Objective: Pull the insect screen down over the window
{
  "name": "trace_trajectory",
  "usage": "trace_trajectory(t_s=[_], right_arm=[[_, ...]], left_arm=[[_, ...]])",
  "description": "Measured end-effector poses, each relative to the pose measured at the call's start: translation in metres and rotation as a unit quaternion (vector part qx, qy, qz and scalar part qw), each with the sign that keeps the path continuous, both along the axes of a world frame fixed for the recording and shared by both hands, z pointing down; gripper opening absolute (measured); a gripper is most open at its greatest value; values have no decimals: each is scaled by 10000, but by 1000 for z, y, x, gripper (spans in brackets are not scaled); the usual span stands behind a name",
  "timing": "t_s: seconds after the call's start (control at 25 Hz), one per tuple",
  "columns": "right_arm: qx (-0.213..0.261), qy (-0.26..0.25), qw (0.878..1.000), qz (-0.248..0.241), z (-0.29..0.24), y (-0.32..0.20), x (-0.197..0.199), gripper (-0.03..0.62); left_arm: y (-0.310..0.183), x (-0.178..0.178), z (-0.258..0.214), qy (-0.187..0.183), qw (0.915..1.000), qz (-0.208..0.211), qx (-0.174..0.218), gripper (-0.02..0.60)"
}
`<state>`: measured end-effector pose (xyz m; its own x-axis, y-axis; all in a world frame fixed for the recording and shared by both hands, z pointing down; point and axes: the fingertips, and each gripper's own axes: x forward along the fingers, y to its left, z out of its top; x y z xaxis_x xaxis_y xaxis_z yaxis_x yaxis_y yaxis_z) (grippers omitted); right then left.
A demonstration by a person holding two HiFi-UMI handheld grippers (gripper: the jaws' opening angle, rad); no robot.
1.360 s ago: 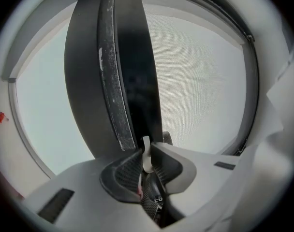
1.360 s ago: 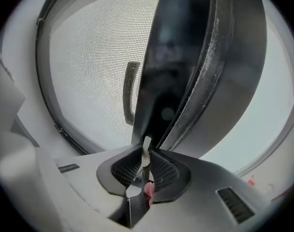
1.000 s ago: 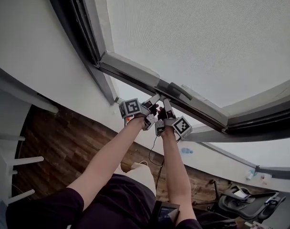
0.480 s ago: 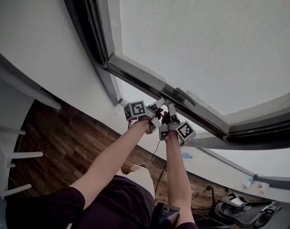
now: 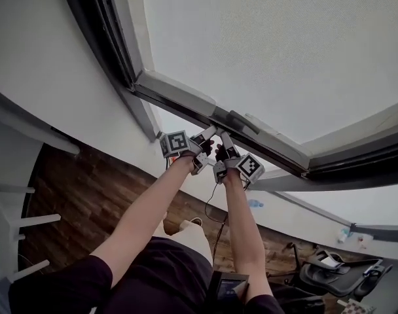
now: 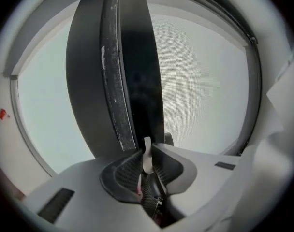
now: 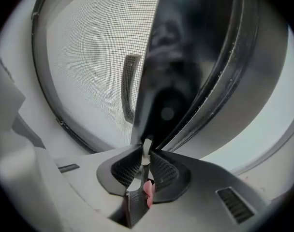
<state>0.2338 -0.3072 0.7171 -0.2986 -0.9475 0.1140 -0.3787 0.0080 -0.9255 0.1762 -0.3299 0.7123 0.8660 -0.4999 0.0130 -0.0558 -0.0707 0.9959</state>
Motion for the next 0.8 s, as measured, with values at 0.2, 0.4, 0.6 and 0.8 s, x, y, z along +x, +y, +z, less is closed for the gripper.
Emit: trace_trajectory(t_s=[0.2,0.4,0.6,0.8], right_arm=[[360,-431,9984,24,-5,-2,-7,63],[438,-703,9964,201,-2,6,-10,80],[526,378,9979,-32,-6,53,-7,14],[1653,3822,9062,-731,-86,113,-30,8]], left_arm=[[0,-3,4,-167,9997,-58,-155,84],[8,-9,9,199,9989,-22,-429,104],[36,-50,11,-534,9954,438,671,53],[95,-61,-83,-2471,8301,1149,4864,-11]])
